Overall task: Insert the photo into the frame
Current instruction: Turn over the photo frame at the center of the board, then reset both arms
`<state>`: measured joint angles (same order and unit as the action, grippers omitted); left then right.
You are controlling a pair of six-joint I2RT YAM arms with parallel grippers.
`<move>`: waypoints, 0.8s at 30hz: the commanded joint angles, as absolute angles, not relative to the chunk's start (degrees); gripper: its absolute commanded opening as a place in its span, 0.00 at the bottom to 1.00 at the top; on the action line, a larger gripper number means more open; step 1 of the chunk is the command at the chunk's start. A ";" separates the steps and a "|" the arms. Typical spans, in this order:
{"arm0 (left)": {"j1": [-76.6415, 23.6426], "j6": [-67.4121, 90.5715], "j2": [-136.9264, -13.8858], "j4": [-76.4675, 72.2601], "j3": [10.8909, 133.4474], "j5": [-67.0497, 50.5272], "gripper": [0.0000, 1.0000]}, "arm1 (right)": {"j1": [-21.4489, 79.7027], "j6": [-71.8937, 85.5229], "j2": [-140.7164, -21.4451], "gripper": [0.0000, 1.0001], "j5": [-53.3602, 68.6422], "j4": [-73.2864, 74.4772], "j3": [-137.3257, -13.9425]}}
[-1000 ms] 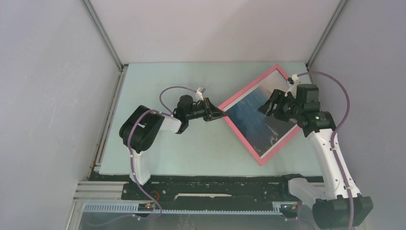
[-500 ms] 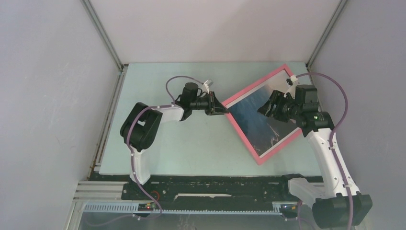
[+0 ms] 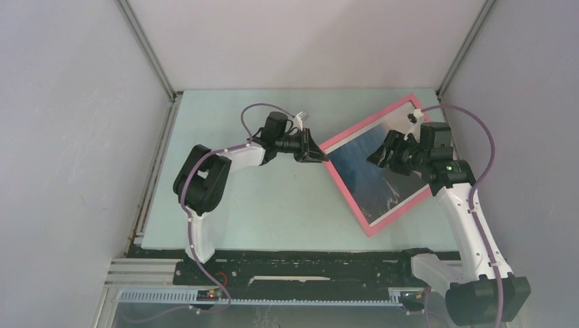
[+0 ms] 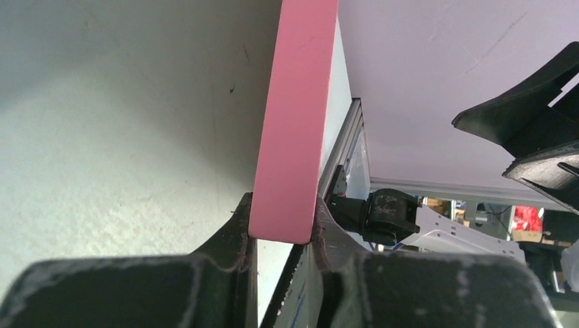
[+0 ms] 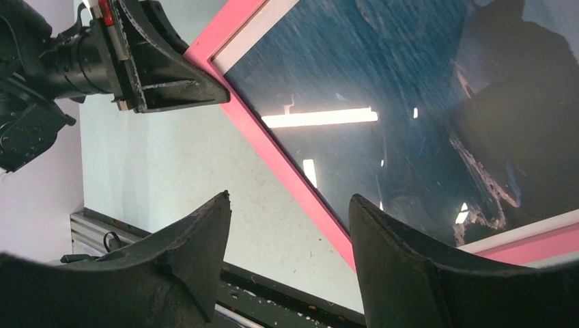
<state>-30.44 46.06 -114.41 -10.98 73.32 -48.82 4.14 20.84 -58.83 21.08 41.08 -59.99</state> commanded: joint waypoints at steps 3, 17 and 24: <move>-31.08 33.15 -110.11 -6.70 65.23 -32.74 0.22 | 3.94 20.33 -57.65 0.71 21.40 38.92 -58.48; -31.26 34.67 -101.44 -3.63 59.56 -14.76 0.78 | 4.44 20.35 -58.23 0.71 19.98 37.65 -54.58; -33.16 29.46 -86.44 4.02 55.03 -1.46 0.79 | 7.43 19.99 -57.93 0.72 13.97 38.55 -54.40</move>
